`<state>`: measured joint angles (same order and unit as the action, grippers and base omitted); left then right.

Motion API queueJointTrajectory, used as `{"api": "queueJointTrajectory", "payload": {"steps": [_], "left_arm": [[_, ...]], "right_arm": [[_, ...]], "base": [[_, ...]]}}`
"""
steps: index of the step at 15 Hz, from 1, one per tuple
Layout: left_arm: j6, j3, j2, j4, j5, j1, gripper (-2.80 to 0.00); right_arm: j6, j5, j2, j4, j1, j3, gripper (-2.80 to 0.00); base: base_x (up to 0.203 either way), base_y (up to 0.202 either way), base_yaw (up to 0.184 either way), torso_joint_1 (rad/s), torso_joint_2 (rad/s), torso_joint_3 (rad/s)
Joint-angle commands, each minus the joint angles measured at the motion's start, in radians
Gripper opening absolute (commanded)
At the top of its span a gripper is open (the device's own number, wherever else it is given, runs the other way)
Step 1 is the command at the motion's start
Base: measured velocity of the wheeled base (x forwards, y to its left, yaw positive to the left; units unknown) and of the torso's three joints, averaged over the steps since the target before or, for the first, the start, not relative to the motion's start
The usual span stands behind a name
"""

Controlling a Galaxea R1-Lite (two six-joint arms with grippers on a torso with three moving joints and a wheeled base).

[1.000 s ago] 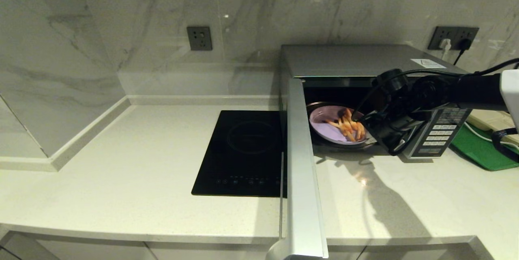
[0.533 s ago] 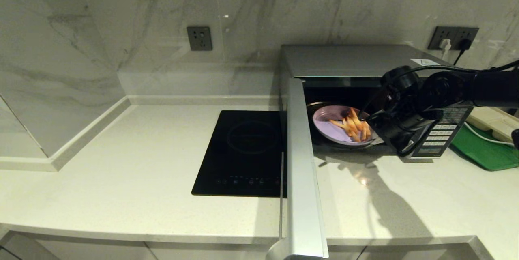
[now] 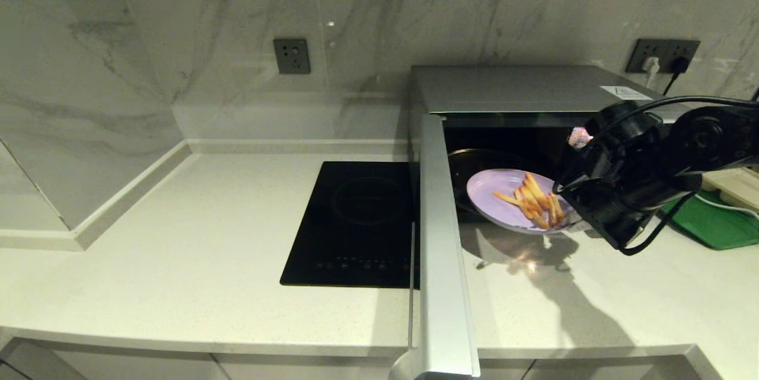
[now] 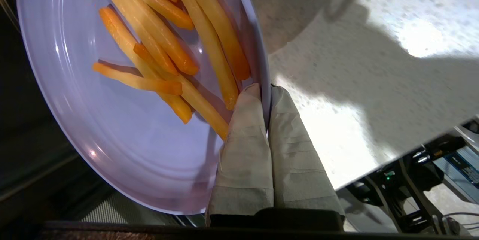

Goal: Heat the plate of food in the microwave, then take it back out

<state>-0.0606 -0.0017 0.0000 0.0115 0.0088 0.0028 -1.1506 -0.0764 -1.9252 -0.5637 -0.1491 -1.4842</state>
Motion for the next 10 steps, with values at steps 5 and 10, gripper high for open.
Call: {"api": "queueJointTrajectory", "payload": {"steps": [5,10], "left_arm": [[-0.001,0.0,0.0,0.001,0.0,0.0,-2.8],[-0.001,0.0,0.0,0.001,0.0,0.0,-2.8]], "right_arm": [[-0.004,-0.008,0.293,0.073,0.015,0.293,-2.8],[0.022,-0.006,0.524,0.082,0.162,0.512,-2.8]], "base": [[0.0,0.0,0.0,0.0,0.0,0.0],[0.0,0.0,0.0,0.0,0.0,0.0]]}}
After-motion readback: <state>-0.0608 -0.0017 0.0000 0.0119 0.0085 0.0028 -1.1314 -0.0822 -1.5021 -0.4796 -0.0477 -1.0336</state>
